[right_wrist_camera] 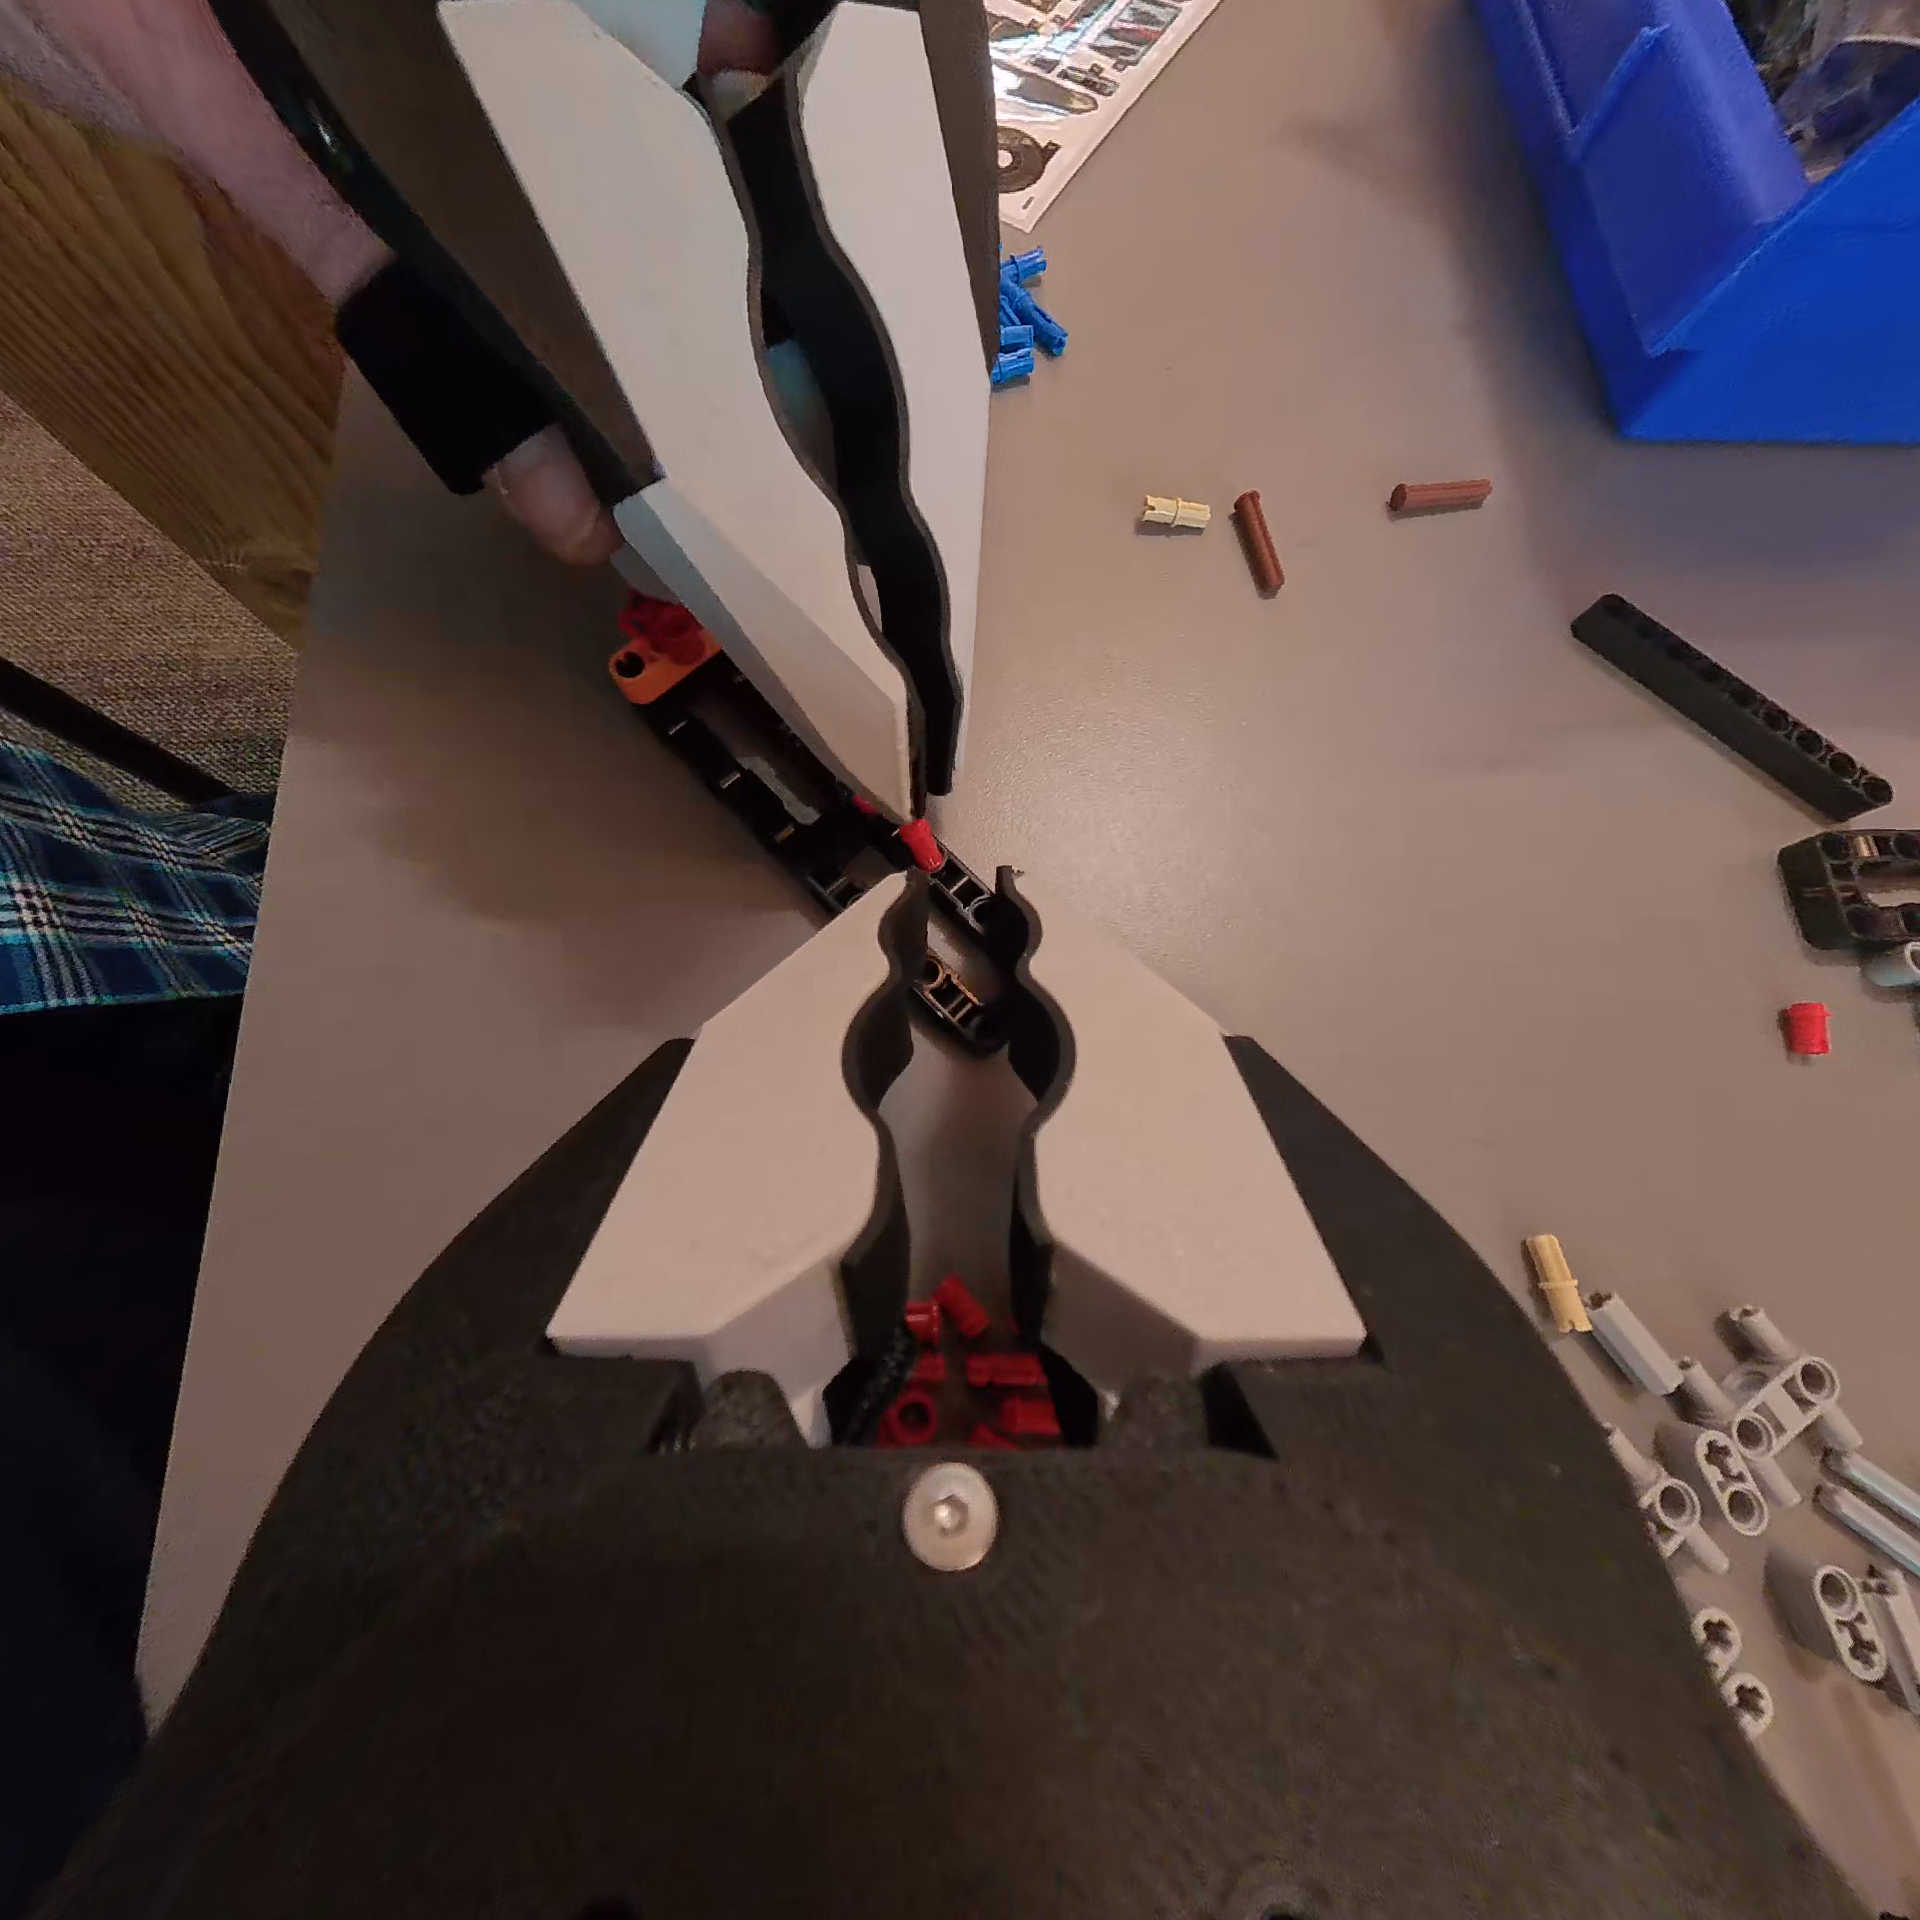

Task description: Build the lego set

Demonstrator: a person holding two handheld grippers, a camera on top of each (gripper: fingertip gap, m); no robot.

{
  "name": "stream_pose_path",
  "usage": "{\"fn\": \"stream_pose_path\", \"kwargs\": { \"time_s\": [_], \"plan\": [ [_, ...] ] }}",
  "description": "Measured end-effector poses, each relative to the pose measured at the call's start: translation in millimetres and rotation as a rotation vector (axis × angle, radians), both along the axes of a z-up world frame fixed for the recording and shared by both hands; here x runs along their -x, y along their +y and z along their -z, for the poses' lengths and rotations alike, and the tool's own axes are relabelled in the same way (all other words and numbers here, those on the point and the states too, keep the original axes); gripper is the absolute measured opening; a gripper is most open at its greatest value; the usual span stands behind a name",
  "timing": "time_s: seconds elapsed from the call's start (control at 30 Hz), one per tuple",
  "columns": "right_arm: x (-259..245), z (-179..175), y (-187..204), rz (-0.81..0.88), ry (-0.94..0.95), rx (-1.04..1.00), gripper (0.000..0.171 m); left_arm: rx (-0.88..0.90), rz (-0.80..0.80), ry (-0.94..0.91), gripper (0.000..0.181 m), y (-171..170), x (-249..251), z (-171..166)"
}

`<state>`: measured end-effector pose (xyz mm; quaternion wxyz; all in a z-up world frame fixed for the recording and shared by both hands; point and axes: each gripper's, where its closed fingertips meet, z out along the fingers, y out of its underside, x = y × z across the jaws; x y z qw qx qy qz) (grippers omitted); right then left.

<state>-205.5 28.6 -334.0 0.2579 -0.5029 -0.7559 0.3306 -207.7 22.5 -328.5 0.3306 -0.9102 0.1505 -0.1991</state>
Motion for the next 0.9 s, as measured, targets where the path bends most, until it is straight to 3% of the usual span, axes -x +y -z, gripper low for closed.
{"fn": "stream_pose_path", "kwargs": {
  "time_s": [0.9],
  "plan": [
    [0.0,0.0,-0.5,-0.003,0.0,0.002,0.009,0.05,0.039,-0.069,0.003,3.7,-9.8,0.5]
  ]
}}
